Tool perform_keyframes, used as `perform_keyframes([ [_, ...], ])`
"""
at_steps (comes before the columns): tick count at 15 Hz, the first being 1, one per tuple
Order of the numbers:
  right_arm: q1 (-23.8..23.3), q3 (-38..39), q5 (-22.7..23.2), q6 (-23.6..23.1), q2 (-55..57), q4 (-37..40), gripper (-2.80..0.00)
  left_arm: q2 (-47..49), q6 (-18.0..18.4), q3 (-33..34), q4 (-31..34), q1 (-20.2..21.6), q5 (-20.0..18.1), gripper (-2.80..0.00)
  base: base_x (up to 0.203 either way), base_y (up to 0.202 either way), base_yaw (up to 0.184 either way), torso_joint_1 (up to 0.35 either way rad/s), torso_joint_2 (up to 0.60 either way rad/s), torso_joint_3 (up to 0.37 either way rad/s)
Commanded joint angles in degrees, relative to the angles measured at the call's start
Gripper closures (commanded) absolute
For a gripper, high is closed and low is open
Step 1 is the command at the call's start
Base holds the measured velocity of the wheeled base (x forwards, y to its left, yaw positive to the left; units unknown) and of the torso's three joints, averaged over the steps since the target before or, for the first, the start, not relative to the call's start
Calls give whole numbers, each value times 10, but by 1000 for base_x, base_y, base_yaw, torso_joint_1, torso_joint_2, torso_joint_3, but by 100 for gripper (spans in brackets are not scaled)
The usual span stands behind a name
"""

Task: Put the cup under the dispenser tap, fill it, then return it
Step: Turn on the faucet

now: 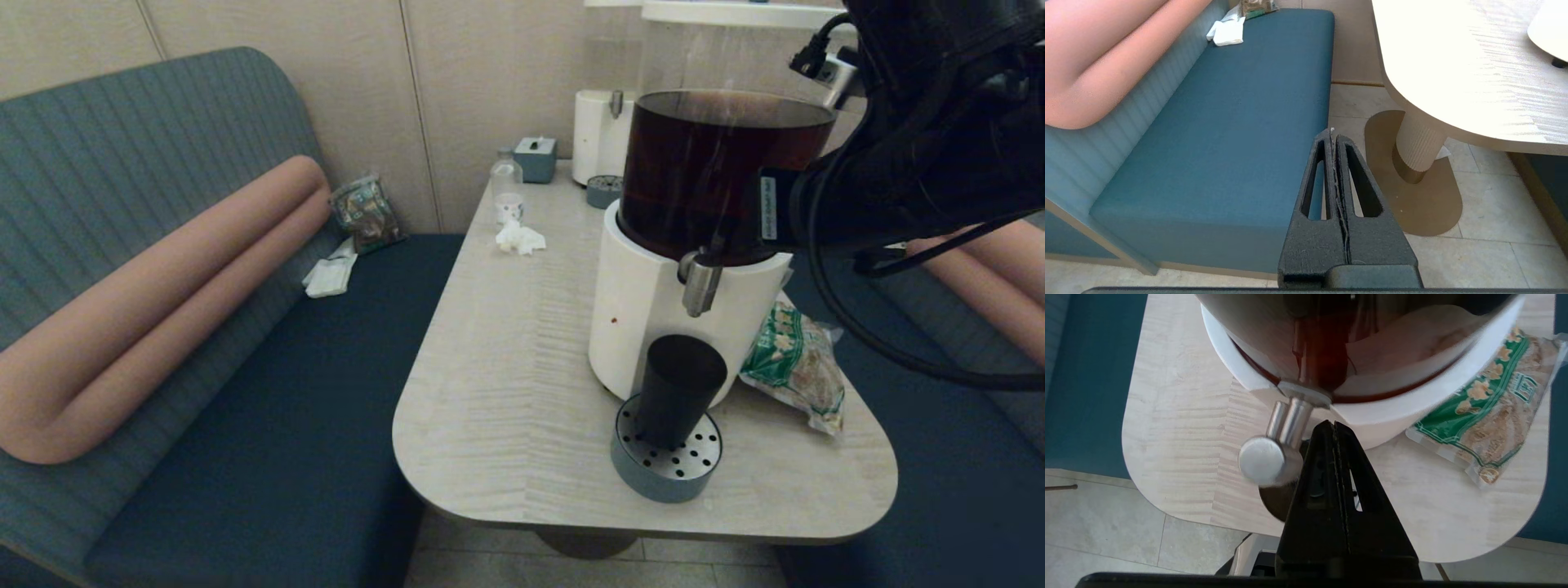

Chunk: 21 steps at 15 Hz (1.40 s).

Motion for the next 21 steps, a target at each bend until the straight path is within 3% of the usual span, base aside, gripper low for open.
perform_keyframes([
  [1,-1,-15,-1,1,21,2,0,1,0,0,0,0,0,0,0,0,0,0,0,0],
  [21,-2,-18,9,-2,60,-50,0,1,0,0,0,0,0,0,0,0,0,0,0,0],
])
